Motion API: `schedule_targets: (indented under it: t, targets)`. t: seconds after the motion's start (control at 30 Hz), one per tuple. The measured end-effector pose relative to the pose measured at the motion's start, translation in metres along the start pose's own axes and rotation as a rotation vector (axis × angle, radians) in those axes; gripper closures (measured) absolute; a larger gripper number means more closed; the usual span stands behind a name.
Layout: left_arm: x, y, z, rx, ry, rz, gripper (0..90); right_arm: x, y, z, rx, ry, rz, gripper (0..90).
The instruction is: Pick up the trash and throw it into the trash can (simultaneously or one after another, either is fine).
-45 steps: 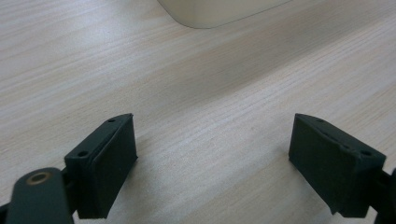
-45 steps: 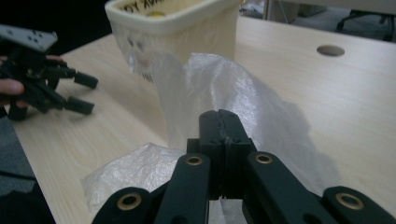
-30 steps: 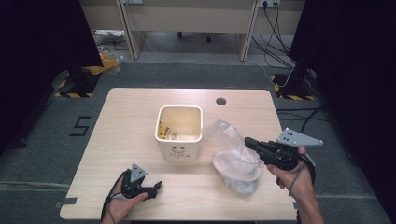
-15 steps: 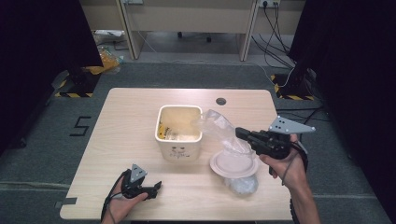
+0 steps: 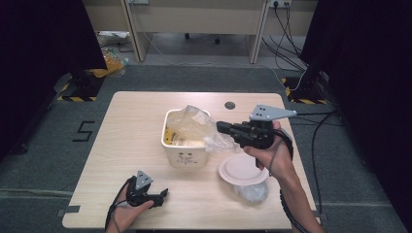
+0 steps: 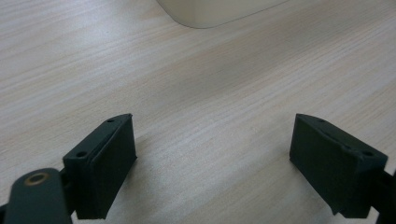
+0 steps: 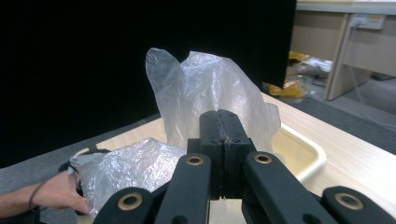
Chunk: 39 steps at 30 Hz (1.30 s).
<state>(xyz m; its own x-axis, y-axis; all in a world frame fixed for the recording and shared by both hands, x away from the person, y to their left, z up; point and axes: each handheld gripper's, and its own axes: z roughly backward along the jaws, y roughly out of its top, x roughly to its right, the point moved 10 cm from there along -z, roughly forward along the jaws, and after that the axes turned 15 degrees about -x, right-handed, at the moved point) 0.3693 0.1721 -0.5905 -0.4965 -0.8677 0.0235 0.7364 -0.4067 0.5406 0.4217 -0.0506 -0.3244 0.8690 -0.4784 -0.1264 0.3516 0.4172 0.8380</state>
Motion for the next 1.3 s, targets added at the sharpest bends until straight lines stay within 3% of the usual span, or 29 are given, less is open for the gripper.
schedule_targets:
  t: [0.13, 0.4, 0.6, 0.77, 1.07, 1.3]
  targets:
    - [0.000, 0.000, 0.000, 0.000, -0.001, 0.000, 13.7, 0.001, 0.004, -0.020, -0.024, 0.024, -0.010, 90.0]
    - [0.000, 0.000, 0.000, 0.000, -0.002, 0.002, 13.7, 0.022, -0.012, -0.060, -0.128, 0.046, -0.079, 90.0]
    - [0.000, 0.000, 0.000, -0.003, -0.004, 0.001, 13.7, 0.043, -0.021, -0.087, -0.198, 0.003, -0.114, 90.0]
    - [0.000, 0.000, 0.000, -0.004, -0.004, 0.001, 13.7, 0.054, -0.027, -0.113, -0.265, -0.035, -0.113, 90.0]
    - [0.000, 0.000, 0.000, -0.002, -0.001, 0.001, 13.7, 0.062, -0.038, -0.149, -0.363, -0.068, -0.112, 89.9]
    - [0.000, 0.000, 0.000, -0.002, -0.001, 0.000, 13.7, 0.065, -0.046, -0.163, -0.427, -0.088, -0.104, 89.1]
